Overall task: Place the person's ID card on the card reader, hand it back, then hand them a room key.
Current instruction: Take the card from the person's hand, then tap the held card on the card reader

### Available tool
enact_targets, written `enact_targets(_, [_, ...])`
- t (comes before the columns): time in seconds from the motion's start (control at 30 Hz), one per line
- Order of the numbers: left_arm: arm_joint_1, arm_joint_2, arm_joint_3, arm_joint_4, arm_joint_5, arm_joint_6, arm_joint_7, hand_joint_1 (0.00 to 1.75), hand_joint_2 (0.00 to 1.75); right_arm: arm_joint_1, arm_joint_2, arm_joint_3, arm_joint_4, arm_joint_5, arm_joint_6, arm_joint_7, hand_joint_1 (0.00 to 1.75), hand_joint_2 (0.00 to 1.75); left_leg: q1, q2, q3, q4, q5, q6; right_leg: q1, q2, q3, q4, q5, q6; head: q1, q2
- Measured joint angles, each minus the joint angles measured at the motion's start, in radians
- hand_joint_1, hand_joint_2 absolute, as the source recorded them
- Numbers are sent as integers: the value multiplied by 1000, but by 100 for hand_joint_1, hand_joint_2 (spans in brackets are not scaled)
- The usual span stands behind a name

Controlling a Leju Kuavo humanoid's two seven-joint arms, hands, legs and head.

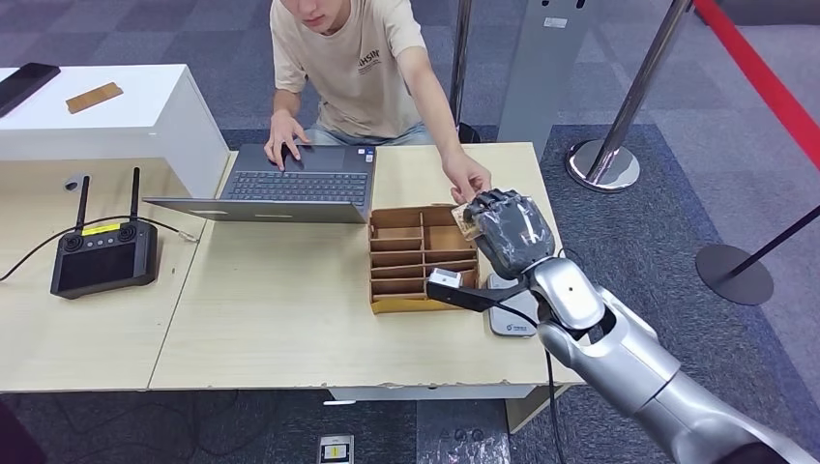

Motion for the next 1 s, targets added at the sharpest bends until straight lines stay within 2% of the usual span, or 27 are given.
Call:
enact_targets(0.33, [0, 0, 0, 0, -3, 10, -3, 0, 0, 1, 2, 0, 10, -2, -19, -6, 175, 175, 0, 0, 0, 0, 0, 0, 0, 0, 0, 0, 0, 0, 0, 0])
enact_targets(0.53, [0, 0, 0, 0, 4, 27, -13, 0, 0, 37, 7, -19, 8, -120, -78, 0, 175, 175, 0, 0, 0, 0, 0, 0, 0, 0, 0, 0, 0, 0, 0, 0])
enact_targets(0.77, [1, -1, 1, 0, 32, 39, -9, 0, 0, 159, 8, -107, 5, -427, -200, -37, 175, 175, 0, 0, 0, 0, 0, 0, 0, 0, 0, 0, 0, 0, 0, 0])
enact_targets(0.87, [2, -1, 2, 0, 44, 39, 1, 0, 0, 225, 8, -163, 9, -588, -248, -91, 175, 175, 0, 0, 0, 0, 0, 0, 0, 0, 0, 0, 0, 0, 0, 0])
enact_targets(1.0, [2, -2, 2, 0, 50, 39, 7, 0, 0, 297, 10, -230, 40, -784, -261, -175, 175, 175, 0, 0, 0, 0, 0, 0, 0, 0, 0, 0, 0, 0, 0, 0])
